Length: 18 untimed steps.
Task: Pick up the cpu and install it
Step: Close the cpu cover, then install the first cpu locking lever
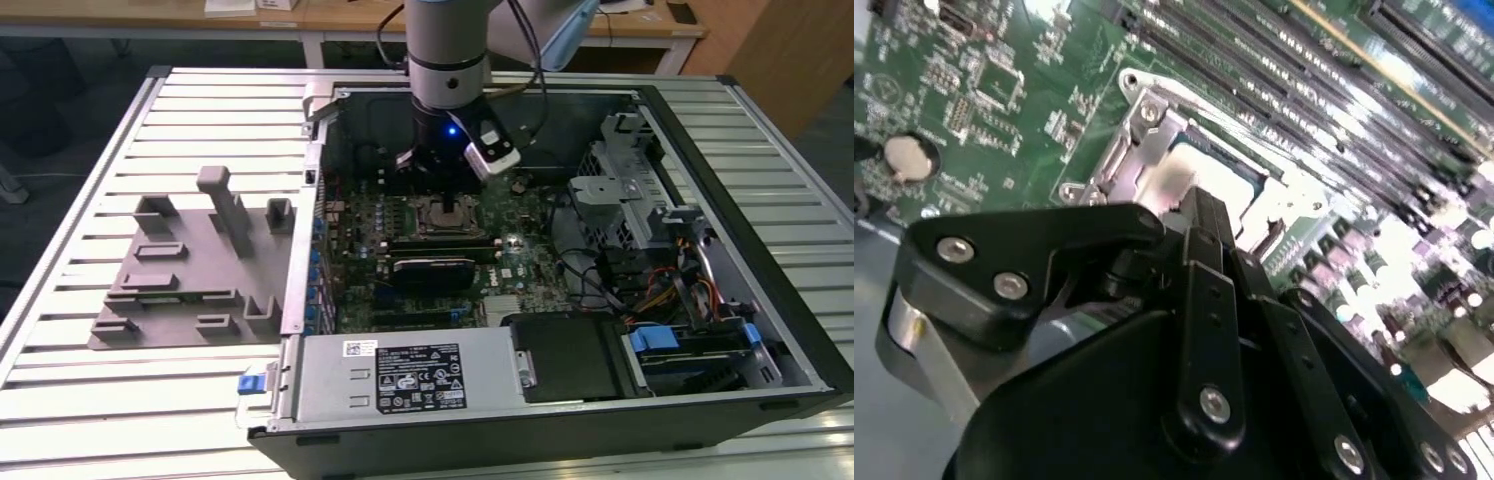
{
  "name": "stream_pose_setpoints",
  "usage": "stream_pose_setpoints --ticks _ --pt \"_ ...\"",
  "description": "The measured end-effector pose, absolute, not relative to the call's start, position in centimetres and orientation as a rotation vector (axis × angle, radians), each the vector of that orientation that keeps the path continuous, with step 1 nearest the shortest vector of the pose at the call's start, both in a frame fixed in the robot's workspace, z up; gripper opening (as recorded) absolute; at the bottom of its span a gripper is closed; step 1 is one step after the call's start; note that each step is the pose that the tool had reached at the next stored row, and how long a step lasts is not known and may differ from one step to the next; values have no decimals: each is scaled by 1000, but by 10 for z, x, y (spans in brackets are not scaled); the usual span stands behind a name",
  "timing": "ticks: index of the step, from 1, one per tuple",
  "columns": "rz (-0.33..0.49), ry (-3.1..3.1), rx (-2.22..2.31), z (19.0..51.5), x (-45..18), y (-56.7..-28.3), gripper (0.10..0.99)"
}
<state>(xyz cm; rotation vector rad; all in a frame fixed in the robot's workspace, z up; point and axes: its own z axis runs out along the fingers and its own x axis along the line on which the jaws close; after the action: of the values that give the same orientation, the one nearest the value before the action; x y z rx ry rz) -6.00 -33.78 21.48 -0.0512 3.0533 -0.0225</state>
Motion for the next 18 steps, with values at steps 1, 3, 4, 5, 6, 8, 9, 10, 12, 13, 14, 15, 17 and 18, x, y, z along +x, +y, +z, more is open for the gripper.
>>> stream_pose_setpoints --ticks 1,3,4,5,6,8,9,10,12,13,14,15,17,18 --pt "-23 3053 -51 217 -60 -338 106" --pt "-22 3053 -51 221 -60 -338 106" --pt "-22 3053 -51 221 -60 -338 106" --pt "-22 3053 -51 221 -60 -338 106" --pt "-22 3053 -51 221 -60 -338 106" --pt "-22 3053 -51 222 -60 -338 106" --pt "-22 3053 -51 222 -60 -338 106" --pt "-22 3053 -51 222 -60 -338 106" --pt "-22 3053 -51 222 -60 -338 106" --pt "-22 3053 -51 222 -60 -338 106" --pt "-22 3053 -51 222 -60 -338 106" --pt "-22 3053 -51 222 -60 -338 106" --pt "-23 3053 -51 222 -61 -338 106" --pt "-23 3053 -51 222 -62 -338 106"
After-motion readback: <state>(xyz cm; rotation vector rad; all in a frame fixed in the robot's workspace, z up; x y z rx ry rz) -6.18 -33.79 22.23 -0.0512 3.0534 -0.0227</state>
